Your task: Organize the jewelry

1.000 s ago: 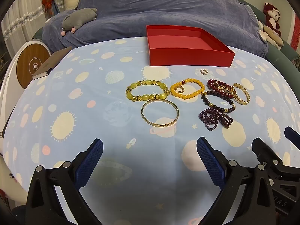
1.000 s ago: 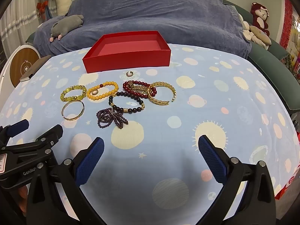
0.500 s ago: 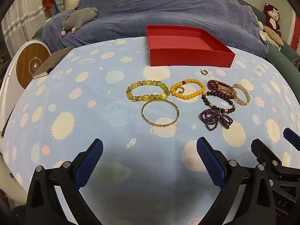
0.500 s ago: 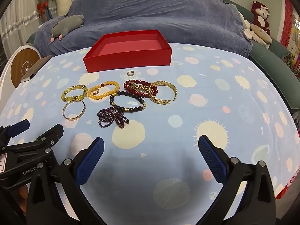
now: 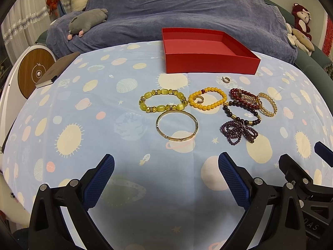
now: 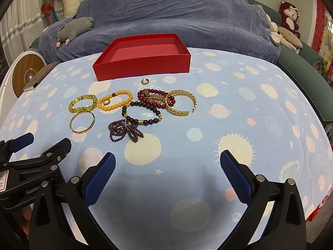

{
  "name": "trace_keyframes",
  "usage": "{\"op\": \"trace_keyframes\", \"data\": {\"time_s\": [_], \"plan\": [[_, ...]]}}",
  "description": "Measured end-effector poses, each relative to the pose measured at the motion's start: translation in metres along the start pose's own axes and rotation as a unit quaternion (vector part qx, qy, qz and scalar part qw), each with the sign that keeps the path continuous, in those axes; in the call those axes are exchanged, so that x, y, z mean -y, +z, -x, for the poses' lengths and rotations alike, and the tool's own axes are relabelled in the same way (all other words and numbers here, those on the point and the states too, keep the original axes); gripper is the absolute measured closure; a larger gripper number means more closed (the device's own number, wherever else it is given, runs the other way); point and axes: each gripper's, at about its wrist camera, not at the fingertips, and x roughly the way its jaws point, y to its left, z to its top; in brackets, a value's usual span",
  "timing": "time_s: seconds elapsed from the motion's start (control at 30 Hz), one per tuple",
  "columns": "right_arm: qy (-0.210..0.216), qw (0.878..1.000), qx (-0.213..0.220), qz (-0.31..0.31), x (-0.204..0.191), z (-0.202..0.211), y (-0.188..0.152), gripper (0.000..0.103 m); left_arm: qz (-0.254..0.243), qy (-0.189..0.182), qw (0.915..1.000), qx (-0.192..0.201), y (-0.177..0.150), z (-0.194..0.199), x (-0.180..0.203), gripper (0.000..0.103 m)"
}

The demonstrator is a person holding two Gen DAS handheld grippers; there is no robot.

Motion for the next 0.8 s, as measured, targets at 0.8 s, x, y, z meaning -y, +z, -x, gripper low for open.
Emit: {"op": "trace_keyframes", "data": {"time_s": [0.8], "plan": [[-0.001, 1.0, -0.005, -0.018, 0.013, -0.005, -0.001, 0.007, 0.044, -0.02, 0.9987, 0.017, 0.009, -0.014, -0.032, 0.008]]}}
